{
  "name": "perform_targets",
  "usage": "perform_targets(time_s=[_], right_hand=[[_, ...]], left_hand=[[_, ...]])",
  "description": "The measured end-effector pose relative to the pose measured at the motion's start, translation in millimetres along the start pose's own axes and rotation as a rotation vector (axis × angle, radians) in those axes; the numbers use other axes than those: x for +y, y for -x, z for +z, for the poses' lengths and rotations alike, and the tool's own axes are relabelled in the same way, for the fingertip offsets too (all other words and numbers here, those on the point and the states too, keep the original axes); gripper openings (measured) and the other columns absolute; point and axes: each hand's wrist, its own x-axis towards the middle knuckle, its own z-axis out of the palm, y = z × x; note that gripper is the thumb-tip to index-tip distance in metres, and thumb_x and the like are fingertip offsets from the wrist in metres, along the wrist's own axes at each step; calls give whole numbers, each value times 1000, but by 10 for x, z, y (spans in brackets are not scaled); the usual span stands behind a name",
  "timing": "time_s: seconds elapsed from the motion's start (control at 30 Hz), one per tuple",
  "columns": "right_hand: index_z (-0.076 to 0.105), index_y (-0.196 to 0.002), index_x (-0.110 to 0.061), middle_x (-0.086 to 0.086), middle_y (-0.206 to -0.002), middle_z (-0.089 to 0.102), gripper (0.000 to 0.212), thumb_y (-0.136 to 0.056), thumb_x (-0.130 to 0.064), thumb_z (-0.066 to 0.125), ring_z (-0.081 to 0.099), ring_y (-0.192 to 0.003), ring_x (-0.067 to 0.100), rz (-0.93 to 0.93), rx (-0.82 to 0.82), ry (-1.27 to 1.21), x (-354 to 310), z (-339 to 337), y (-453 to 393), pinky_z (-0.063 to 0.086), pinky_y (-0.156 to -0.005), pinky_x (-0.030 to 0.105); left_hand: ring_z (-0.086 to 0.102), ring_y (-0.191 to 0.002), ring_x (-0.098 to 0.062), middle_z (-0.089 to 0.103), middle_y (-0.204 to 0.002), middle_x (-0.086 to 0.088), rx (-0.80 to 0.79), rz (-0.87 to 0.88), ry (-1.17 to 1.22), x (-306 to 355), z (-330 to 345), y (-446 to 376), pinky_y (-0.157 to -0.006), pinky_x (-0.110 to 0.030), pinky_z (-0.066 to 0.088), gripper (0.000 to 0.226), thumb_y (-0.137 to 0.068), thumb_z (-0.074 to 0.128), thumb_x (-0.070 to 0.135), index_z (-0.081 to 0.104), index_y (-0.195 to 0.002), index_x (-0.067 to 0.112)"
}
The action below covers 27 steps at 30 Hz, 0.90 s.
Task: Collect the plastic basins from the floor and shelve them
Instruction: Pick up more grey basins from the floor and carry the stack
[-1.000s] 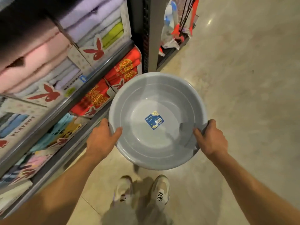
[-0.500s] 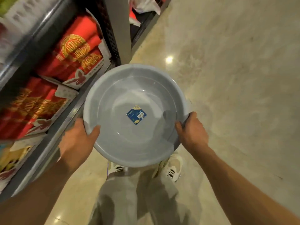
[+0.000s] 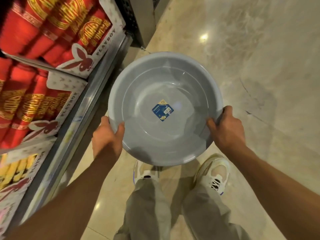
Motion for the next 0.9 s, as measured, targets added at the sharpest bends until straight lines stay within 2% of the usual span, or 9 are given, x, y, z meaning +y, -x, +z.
perform_targets(time_s=[0.07,0.17,0.27,0.33,0.43,0.5,0.6,0.73,0.9], right_hand=[[34,-107,-18,0,-73,53,30,-96,-33,58,53,-60,24,-13,-2,-22,3,59,-37,40,-51,35],[40,-124,-13,7,-82,61,37,-97,-29,60,49,-59,15,-8,-35,-68,-10,98,-121,33,-47,29],[46,-130,-7,10,-89,63,42,-97,-29,61,49,-68,25,0,-48,-66,-33,110,-167,32,-50,31],[50,-127,-6,4,-86,60,40,-97,-30,60,50,-69,23,31,-44,-118,-44,84,-164,33,-50,28],[52,-125,-9,-6,-79,56,39,-95,-32,61,53,-66,10,84,-17,-218,-92,-40,-88,38,-53,30],[52,-124,-9,-9,-78,55,40,-94,-33,61,53,-66,5,88,3,-244,-105,-191,22,37,-50,25],[52,-120,-11,-10,-77,57,37,-92,-32,63,53,-65,3,67,50,-284,-135,-564,198,35,-49,23],[52,-109,-18,-10,-78,59,29,-88,-32,64,56,-68,6,33,144,-312,-214,-1307,407,38,-51,27],[54,-104,-19,-9,-77,61,23,-85,-29,64,59,-69,9,4,302,-377,-403,-2390,879,40,-52,27]], left_hand=[[49,-64,-5,57,-96,2,-8,5,34,-54,54,-62,-50,-15,33,36,-97,62,39,51,-121,14],[56,-74,-19,60,-97,0,-37,-18,42,-100,95,-178,-53,-23,40,39,-95,64,40,49,-121,15],[57,-81,-23,61,-98,0,-73,-36,37,-99,81,-258,-62,-29,46,44,-93,66,39,50,-126,15],[57,-79,-22,60,-97,0,-43,-25,14,-55,32,-255,-64,-31,45,44,-94,64,40,50,-127,14],[55,-75,-21,58,-93,-1,39,-2,-2,78,-103,-174,-60,-30,42,40,-97,59,40,50,-122,11],[56,-74,-20,59,-93,0,49,2,26,199,-223,-84,-61,-31,42,38,-97,57,40,49,-121,12],[59,-70,-9,62,-88,8,25,42,116,410,-478,82,-55,-30,46,30,-96,56,41,47,-116,20],[66,-74,1,64,-90,18,-4,91,268,808,-936,377,-56,-23,49,25,-91,58,47,50,-110,34],[63,-69,-2,62,-80,17,64,215,240,1504,-1703,833,-48,-17,41,23,-88,64,48,51,-103,36]])
